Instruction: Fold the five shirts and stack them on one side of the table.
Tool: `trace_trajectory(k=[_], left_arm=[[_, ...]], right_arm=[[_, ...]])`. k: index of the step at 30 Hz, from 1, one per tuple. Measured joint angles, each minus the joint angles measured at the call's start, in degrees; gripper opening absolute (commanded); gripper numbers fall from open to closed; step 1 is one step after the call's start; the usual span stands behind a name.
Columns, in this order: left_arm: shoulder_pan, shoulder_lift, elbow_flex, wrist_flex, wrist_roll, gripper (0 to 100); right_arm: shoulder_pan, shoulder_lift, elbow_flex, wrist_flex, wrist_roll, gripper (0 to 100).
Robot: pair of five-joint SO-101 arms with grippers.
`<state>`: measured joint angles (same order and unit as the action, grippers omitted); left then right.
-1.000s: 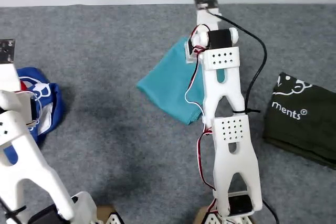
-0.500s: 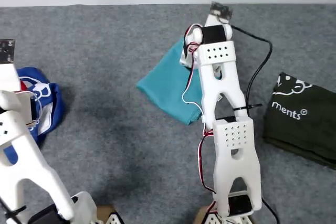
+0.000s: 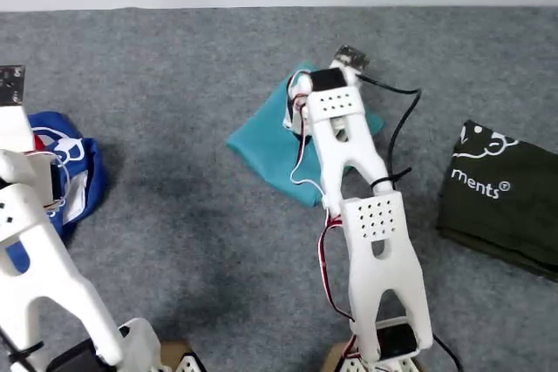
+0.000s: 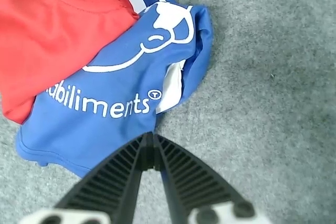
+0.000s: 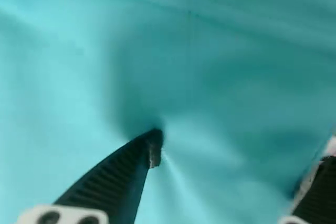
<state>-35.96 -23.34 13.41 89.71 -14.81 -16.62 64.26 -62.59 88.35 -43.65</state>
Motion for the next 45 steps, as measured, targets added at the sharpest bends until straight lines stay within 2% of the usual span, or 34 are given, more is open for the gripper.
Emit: trace_trajectory(k=[4, 10, 18, 21, 22, 26, 31, 39, 45], left_arm=[[0.00, 0.00, 0.00, 0.26, 0.00, 0], [0.00, 0.00, 0.00, 0.35, 0.00, 0], [0.00, 0.00, 0.00, 0.35, 0.00, 0], [0.00, 0.00, 0.00, 0.70, 0.00, 0], [0.00, 0.00, 0.00, 0.88, 0.00, 0], [0.00, 0.00, 0.00, 2.37, 0.00, 0], [0.00, 0.00, -0.79, 3.16, 0.00, 0], [0.00, 0.00, -3.16, 4.92, 0.00, 0], [0.00, 0.00, -3.16, 5.71, 0.00, 0]], right_arm=[[-0.26, 1.58, -0.97, -0.79, -1.23, 40.9], [-0.26, 1.85, -2.02, -0.62, -1.58, 17.7], [0.00, 1.85, -2.46, 1.85, 0.35, 13.2], [0.44, 2.20, -4.84, 5.01, 2.37, 1.5], [0.62, 2.20, -5.63, 6.51, 3.34, 0.3], [1.14, 2.20, -9.49, 11.96, 8.79, 1.1], [4.31, -0.70, -9.76, 12.13, 13.98, 0.8], [10.73, -13.10, -9.76, 12.13, 23.56, 0.8], [16.53, -25.85, 2.20, 12.13, 31.21, 0.8]])
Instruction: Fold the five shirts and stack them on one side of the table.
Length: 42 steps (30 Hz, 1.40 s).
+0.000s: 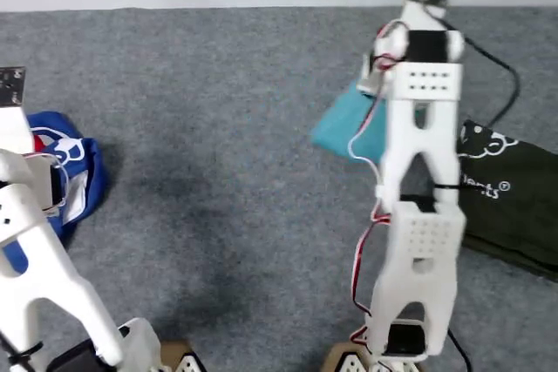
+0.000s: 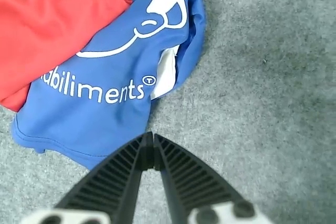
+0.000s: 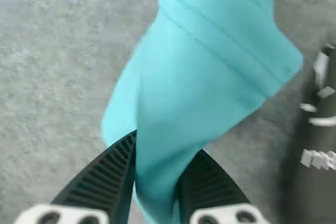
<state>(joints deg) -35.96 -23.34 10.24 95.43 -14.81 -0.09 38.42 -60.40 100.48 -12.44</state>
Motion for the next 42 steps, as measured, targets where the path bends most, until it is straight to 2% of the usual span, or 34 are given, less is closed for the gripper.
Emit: trace_trajectory(k=[4, 8, 15, 25, 31, 36, 42], left_arm=[[0.00, 0.00, 0.00, 0.00, 0.00, 0], [0.00, 0.00, 0.00, 0.00, 0.00, 0], [0.00, 0.00, 0.00, 0.44, 0.00, 0], [0.00, 0.00, -2.29, 1.93, 0.00, 0], [0.00, 0.00, -2.29, 2.64, 0.00, 0], [0.00, 0.00, -2.29, 2.90, 0.00, 0], [0.00, 0.00, -2.29, 3.34, 0.00, 0]], right_arm=[[3.52, -7.47, 12.92, 0.09, 5.10, 0.8], [7.65, -12.48, 19.08, 0.09, 10.37, 0.8], [13.80, -13.89, 19.69, 0.09, 19.60, 0.8], [25.14, -13.89, 19.69, 0.09, 37.89, 0.8], [30.95, -13.89, 19.69, 0.09, 46.15, 0.9], [34.64, -10.81, 19.69, 0.09, 50.55, 0.9], [39.38, -5.80, 19.69, -1.32, 51.16, 0.9]])
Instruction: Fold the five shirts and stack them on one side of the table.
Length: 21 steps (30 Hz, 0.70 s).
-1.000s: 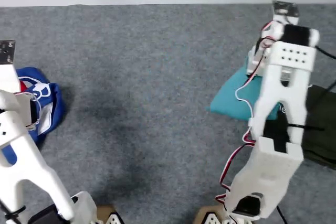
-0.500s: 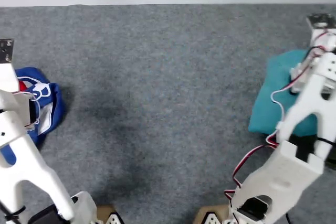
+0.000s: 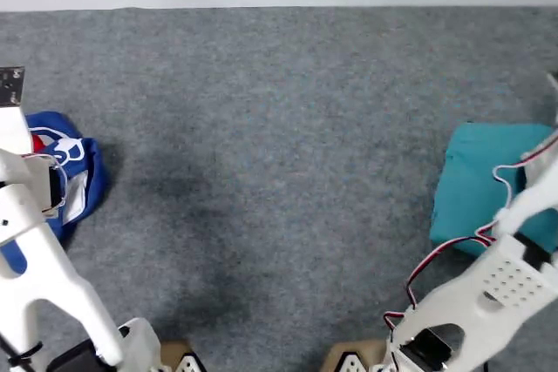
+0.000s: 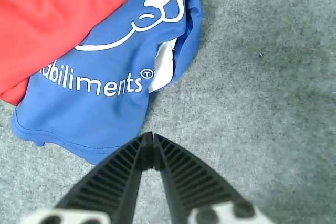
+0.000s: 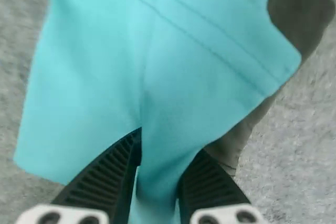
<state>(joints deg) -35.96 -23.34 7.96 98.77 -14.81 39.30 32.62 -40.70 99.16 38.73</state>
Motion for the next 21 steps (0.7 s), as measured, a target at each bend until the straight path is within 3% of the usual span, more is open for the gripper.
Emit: trace_trajectory(k=[9, 15, 21], left_arm=[[0.00, 0.00, 0.00, 0.09, 0.00, 0], [0.00, 0.00, 0.00, 0.18, 0.00, 0], [0.00, 0.00, 0.00, 0.26, 0.00, 0]], right_arm=[[4.13, 1.49, 0.00, -6.86, 0.00, 1.3], [4.57, 5.98, 0.00, -9.49, 0.00, 22.5], [4.66, 5.89, 0.00, -9.93, -5.27, 24.7]])
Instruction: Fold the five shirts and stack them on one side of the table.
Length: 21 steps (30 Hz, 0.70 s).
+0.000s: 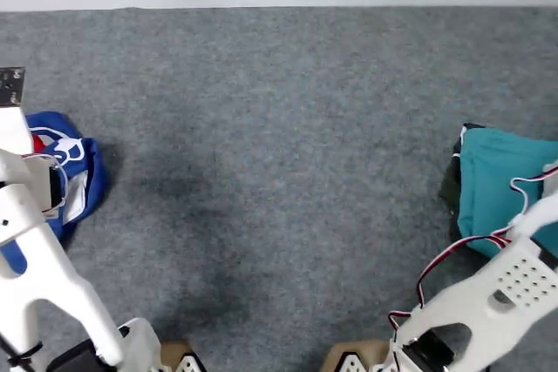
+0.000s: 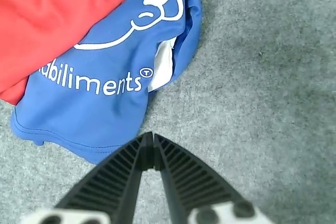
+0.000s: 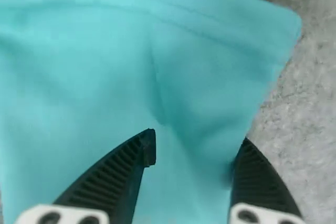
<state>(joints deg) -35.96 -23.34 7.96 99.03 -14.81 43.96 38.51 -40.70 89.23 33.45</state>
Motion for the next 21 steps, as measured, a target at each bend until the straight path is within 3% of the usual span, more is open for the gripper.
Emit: trace_trajectory(k=[6, 11, 21], left_arm=[[0.00, 0.00, 0.00, 0.00, 0.00, 0], [0.00, 0.00, 0.00, 0.09, 0.00, 0], [0.00, 0.00, 0.00, 0.18, 0.00, 0]], right_arm=[[-0.44, -8.00, -2.73, 5.10, -2.20, 18.0], [-2.29, -10.02, -3.08, 6.68, -2.64, 0.8], [-2.02, -0.97, -3.08, -8.18, -2.64, 1.0]])
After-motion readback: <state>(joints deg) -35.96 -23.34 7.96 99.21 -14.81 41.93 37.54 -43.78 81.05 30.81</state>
